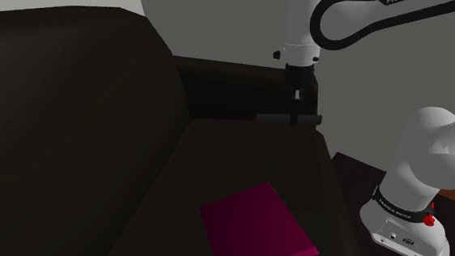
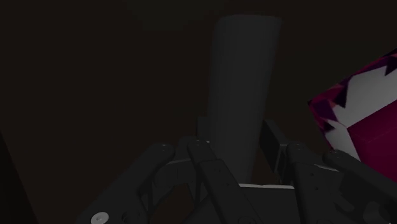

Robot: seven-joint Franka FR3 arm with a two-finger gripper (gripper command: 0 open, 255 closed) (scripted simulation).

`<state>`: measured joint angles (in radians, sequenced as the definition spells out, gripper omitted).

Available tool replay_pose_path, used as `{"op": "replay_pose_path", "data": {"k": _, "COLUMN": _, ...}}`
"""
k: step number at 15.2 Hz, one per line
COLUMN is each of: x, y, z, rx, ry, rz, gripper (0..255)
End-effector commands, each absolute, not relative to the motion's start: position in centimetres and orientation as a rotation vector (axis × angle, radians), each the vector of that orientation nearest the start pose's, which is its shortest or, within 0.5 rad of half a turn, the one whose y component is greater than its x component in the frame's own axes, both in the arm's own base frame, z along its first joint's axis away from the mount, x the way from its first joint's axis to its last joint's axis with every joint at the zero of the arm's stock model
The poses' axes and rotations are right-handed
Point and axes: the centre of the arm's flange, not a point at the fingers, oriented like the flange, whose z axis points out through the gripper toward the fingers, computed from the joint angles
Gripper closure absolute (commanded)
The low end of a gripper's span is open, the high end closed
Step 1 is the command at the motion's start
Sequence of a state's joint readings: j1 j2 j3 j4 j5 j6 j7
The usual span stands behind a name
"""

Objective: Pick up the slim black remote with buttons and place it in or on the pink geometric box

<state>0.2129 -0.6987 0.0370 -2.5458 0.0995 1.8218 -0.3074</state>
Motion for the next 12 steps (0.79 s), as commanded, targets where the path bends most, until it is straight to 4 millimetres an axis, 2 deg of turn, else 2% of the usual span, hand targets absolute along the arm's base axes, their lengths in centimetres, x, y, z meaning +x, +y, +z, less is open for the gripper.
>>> {"op": "replay_pose_path", "data": {"k": 1, "x": 31.5, "y": 11.8, "z": 49.3, "rx": -2.965, "ry": -0.790, "rz": 0.035, "gripper": 255}}
{"op": "replay_pose_path", "data": {"k": 12, "x": 26.4, "y": 25.4, "z": 49.0, "rx": -2.965, "ry": -0.790, "rz": 0.035, "gripper": 255}}
